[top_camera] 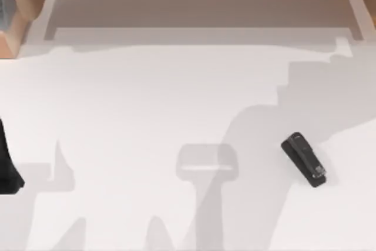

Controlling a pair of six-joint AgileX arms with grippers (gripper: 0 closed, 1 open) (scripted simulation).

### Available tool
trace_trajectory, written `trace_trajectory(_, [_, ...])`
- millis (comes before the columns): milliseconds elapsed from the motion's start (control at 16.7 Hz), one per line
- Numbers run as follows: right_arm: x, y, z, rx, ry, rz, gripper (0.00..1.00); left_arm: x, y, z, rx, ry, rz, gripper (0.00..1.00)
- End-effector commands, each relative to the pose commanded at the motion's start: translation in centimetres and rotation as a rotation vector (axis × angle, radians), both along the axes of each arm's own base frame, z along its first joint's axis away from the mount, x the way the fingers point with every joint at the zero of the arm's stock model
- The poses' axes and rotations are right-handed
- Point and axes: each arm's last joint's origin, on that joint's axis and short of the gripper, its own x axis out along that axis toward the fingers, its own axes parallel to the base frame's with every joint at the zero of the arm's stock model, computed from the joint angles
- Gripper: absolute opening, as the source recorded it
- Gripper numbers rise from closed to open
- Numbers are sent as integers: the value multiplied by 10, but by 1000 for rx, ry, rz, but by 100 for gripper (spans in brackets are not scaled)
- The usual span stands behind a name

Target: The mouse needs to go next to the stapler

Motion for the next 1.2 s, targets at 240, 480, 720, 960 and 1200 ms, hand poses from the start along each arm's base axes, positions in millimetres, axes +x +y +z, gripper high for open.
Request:
trace_trajectory(240, [41,-13,-63,61,141,18,100,0,0,0,0,0,0,100])
trace_trajectory(480, [56,-15,-96,93,191,20,100,0,0,0,0,0,0,100])
trace_trajectory(720, [57,-15,-97,94,190,20,100,0,0,0,0,0,0,100])
trace_trajectory(960, [55,-17,-96,95,195,16,100,0,0,0,0,0,0,100])
trace_trajectory(1200, [43,-15,-59,88,186,19,100,0,0,0,0,0,0,100])
